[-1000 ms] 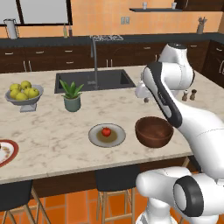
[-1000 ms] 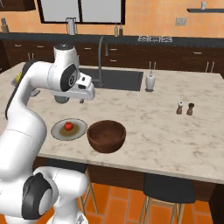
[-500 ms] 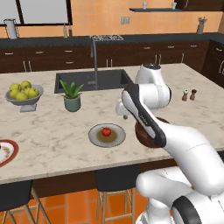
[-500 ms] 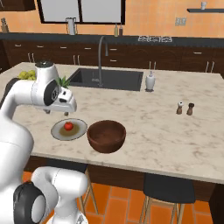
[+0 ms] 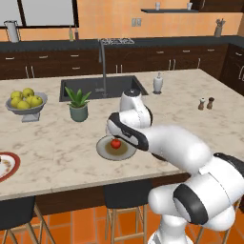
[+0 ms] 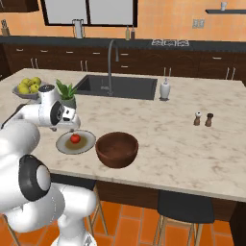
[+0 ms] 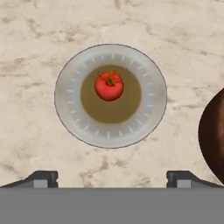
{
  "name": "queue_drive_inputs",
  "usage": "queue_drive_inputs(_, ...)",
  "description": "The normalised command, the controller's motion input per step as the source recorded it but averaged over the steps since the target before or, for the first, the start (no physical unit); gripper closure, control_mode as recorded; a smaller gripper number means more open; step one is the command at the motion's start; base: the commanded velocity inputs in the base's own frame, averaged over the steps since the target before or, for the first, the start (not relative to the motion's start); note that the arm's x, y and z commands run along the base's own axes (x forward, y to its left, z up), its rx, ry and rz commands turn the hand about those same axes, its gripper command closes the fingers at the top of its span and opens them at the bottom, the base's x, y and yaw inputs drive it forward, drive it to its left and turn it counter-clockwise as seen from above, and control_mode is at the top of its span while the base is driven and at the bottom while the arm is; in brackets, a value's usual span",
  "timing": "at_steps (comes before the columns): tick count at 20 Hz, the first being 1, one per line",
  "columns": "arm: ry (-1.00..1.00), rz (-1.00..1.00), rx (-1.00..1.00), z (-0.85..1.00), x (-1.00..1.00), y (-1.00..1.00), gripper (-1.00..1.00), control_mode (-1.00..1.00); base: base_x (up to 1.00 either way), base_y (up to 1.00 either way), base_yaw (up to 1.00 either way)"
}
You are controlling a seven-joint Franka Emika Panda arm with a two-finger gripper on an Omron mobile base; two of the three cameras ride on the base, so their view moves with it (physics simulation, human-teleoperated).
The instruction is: Pick the chicken drumstick and tomato from their plates and place them in the bowl. Then put the bowl in the fridge.
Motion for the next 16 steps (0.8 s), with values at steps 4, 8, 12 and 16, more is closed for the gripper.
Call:
queue_drive_inputs(4, 0.08, 0.0, 0.0, -0.54, 0.68, -0.03, -1.0, -1.0, 0.0, 0.0, 0.0)
queue_drive_inputs(8, 0.01, 0.0, 0.0, -0.46, 0.45, -0.01, -1.0, -1.0, 0.0, 0.0, 0.0)
queue_drive_inputs(12, 0.0, 0.0, 0.0, -0.45, 0.25, 0.14, -1.0, -1.0, 0.0, 0.0, 0.0)
queue_drive_inputs(16, 0.0, 0.0, 0.0, -0.31, 0.14, 0.04, -1.0, -1.0, 0.0, 0.0, 0.0)
